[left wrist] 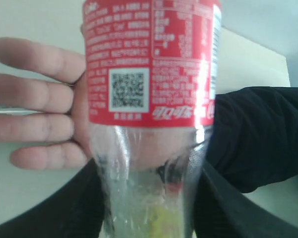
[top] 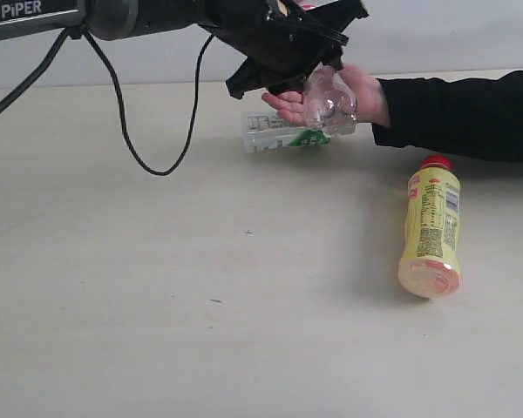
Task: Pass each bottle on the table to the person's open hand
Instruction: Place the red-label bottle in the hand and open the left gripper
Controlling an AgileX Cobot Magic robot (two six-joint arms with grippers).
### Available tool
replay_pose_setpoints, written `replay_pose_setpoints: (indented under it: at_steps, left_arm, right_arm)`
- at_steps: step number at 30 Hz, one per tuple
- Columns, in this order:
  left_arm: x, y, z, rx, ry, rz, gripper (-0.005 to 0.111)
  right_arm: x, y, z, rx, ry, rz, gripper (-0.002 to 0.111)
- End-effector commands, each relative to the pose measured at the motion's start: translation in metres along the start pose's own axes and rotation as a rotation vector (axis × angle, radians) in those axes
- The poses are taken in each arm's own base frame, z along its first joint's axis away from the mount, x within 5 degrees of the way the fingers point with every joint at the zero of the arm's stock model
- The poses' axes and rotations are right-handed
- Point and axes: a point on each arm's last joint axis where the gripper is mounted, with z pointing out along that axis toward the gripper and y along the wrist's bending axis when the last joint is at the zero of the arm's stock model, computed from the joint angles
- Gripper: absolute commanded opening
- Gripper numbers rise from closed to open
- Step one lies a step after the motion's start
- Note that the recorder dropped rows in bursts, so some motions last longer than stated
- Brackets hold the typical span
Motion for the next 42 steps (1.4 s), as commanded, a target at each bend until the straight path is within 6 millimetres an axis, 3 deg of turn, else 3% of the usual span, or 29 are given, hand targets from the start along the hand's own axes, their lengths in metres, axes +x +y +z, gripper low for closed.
replay_pose_setpoints:
  at_steps: [1, 9, 19, 29, 32, 42]
  left_arm:
    - [-0.012, 0.019, 0.003, 0.051, 0.102, -0.061, 0.0]
    - [-0.017, 0.034, 0.017, 0.12, 0.15, -0.096, 0.0]
    - [-0.027, 0.031, 0.021, 0.204, 0.137, -0.104, 0.0]
    - [-0.033, 0.032, 0.041, 0.259, 0.232, -0.139, 0.001]
    - [-0.034, 0.035, 0.044, 0.258, 0.233, -0.148, 0.013]
    - [-0.039, 0.034, 0.042, 0.28, 0.21, -0.182, 0.081]
  right_arm:
    - [0.001, 0.0, 0.0, 0.005, -0.006, -0.007, 0.0]
    - [0.001, 0.0, 0.0, 0.005, -0.006, -0.007, 0.0]
    - [0.001, 0.0, 0.0, 0.005, -0.006, -0.005, 0.0]
    - [0.001, 0.0, 0.0, 0.005, -0.006, -0.005, 0.0]
    - [0.001, 0.0, 0.0, 0.005, -0.006, -0.005, 0.0]
    - [0.001, 0.0, 0.0, 0.005, -0.006, -0.005, 0.0]
